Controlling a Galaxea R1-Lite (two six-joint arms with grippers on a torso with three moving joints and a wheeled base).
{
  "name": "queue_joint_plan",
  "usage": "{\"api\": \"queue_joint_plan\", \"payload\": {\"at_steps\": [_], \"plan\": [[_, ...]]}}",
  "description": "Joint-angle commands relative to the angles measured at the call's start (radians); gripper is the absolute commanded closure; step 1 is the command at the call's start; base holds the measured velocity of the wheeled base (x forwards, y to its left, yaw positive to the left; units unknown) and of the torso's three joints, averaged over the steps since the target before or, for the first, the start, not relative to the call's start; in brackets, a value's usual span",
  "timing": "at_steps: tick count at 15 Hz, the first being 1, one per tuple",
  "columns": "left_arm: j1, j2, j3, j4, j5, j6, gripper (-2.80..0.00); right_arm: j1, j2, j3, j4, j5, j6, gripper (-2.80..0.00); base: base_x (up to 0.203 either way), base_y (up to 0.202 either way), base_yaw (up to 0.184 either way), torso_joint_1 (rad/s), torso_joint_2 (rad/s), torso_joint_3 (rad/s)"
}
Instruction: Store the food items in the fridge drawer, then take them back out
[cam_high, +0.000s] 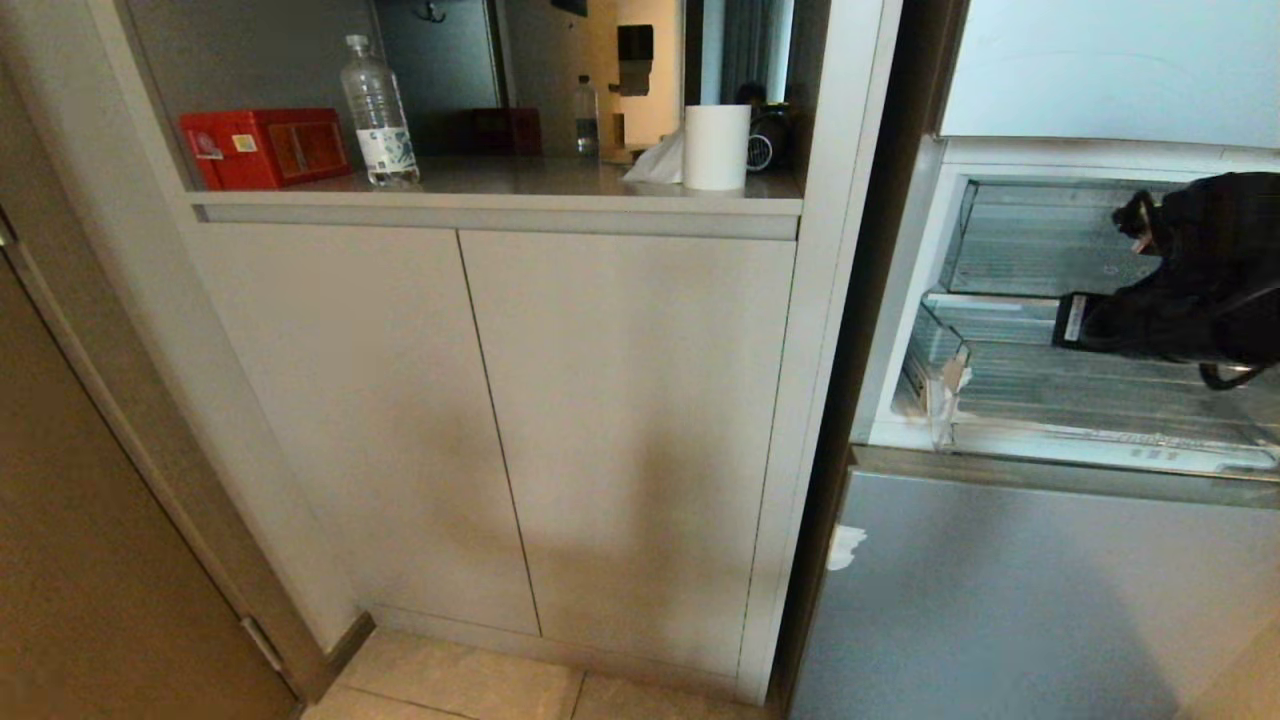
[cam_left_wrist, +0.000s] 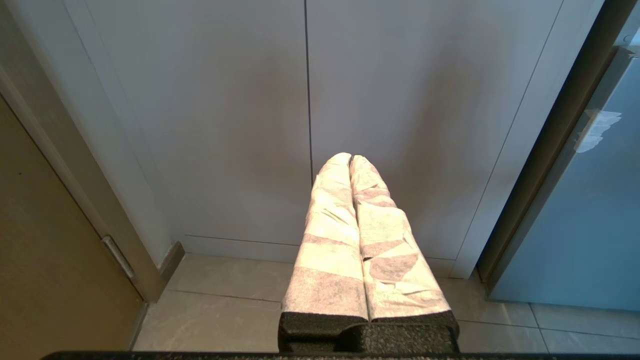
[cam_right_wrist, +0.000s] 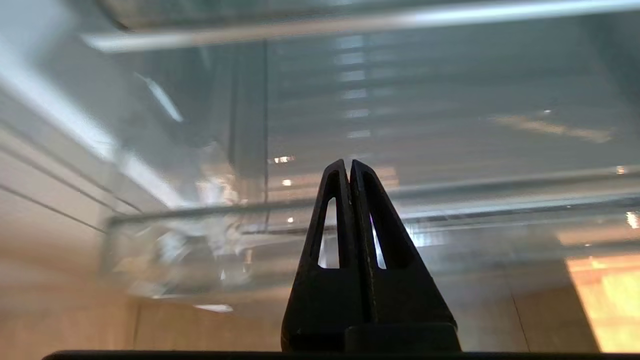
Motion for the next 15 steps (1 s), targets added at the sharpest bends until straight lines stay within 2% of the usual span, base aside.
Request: {"api": "queue_joint_plan", "payload": {"at_steps": [1, 3, 7, 11, 15], "plan": [[0.000, 0.000, 0.002, 0.000, 0.000, 0.000, 0.00, -0.001, 0.122, -0.108, 0.077, 0.002, 0.002, 0.00, 0.000, 0.000, 0.000, 0.000, 0.00, 0.000], [0.000, 0.000, 0.002, 0.000, 0.002, 0.000, 0.00, -0.001, 0.141, -0.172, 0.174, 0.009, 0.005, 0.00, 0.000, 0.000, 0.000, 0.000, 0.00, 0.000], [0.000, 0.000, 0.002, 0.000, 0.000, 0.000, 0.00, -0.007, 0.070, -0.213, 0.366, 0.089, 0.037, 0.00, 0.000, 0.000, 0.000, 0.000, 0.00, 0.000], [0.000, 0.000, 0.002, 0.000, 0.000, 0.000, 0.00, -0.043, -0.047, -0.171, 0.453, 0.139, 0.061, 0.00, 0.000, 0.000, 0.000, 0.000, 0.00, 0.000], [0.000, 0.000, 0.002, 0.000, 0.001, 0.000, 0.00, -0.085, -0.098, -0.144, 0.531, 0.143, 0.061, 0.00, 0.000, 0.000, 0.000, 0.000, 0.00, 0.000]]}}
